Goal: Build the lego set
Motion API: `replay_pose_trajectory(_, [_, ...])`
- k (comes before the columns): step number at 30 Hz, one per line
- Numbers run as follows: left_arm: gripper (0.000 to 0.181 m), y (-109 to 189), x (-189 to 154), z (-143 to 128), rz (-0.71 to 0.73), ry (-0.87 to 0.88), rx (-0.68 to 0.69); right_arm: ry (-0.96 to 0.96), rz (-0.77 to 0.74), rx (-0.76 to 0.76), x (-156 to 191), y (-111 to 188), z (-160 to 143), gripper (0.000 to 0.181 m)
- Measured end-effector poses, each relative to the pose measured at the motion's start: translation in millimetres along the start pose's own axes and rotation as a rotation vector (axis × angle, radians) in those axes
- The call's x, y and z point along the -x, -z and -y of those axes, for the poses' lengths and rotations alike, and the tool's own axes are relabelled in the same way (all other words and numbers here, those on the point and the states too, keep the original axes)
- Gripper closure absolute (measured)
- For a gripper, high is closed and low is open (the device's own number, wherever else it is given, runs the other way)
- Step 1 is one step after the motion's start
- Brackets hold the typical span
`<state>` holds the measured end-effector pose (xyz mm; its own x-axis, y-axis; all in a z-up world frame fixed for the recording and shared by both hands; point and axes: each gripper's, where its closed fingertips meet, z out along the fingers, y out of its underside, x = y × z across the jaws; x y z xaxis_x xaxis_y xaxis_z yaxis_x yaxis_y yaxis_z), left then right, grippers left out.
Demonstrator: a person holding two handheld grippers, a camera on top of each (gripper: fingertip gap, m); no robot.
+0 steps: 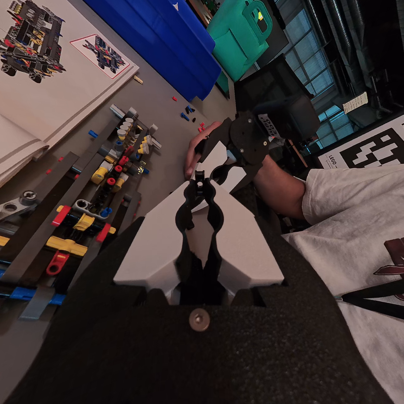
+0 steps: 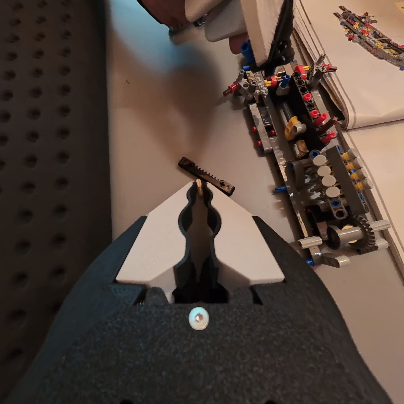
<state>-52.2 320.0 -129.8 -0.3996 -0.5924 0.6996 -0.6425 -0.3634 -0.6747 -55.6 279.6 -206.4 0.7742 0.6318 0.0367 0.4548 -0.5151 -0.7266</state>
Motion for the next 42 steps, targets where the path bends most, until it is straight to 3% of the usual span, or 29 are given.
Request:
replay_pose_trajectory(4, [0.175,0,5,1,0.038,-0.024,-0.007,-0.037,0.005,0.008,0,2,-1,0.177])
replay_pose_trajectory(6, [0.175,1,11,3,0.118,-0.097,-0.013,-0.039,-0.067,-0.032,-10,9,8,0.177])
replay_pose_trajectory(12, [0.175,4,17,21,0.438,-0.542,-0.072,-0.267,-0.288,-0.441,-43,66,89,0.177])
replay_pose_trajectory(20, [0.175,-1,-2,30,0.485,-0.728,-0.144,-0.674,-0.216,-0.665,-46,54,102,0.177])
replay_pose_trajectory(42, [0.175,1,7,32,0.636,-0.84,-0.116,-0.79,-0.223,-0.65,-53,47,95,0.178])
